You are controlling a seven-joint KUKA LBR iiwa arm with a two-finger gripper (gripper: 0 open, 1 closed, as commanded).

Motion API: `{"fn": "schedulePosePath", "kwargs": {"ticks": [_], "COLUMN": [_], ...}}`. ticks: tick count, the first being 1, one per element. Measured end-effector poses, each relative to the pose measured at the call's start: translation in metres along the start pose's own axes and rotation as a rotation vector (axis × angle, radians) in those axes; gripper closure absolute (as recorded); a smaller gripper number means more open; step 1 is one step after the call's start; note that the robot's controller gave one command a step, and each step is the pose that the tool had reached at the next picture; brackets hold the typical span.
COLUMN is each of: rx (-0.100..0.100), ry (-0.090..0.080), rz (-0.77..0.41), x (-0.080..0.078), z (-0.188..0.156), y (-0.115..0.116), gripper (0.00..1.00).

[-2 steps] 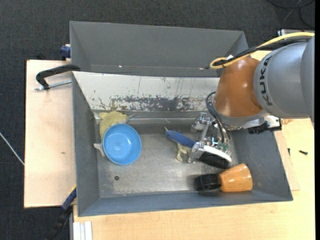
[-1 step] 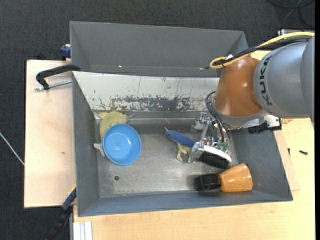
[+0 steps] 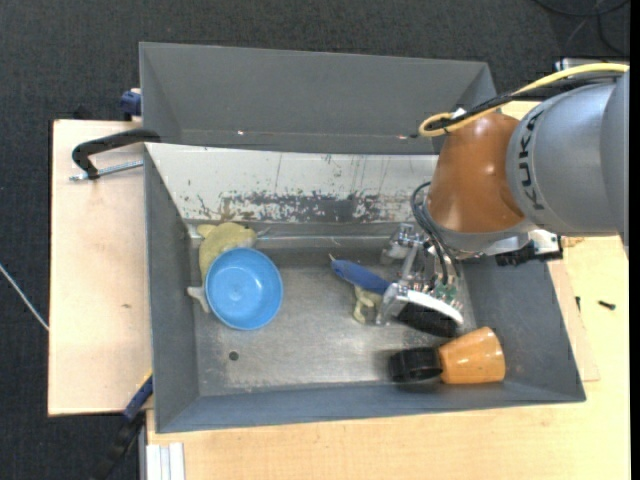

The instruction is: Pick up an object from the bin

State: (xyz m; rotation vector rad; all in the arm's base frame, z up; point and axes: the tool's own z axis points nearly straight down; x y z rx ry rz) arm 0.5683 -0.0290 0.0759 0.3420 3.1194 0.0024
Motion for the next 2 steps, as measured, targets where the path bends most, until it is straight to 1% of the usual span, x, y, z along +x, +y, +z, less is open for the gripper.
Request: {"fn": "schedulePosePath", "kwargs": {"ticks": [1, 2], "rx": [0.000, 0.000], "ry": [-0.002, -0.001], "rz": [0.000, 0.000], "x": [-0.0009, -0.0016], "z": [-0.0008, -0.0048], "y": [0.0002, 0.0010], "gripper": [1.00, 1.00]}}
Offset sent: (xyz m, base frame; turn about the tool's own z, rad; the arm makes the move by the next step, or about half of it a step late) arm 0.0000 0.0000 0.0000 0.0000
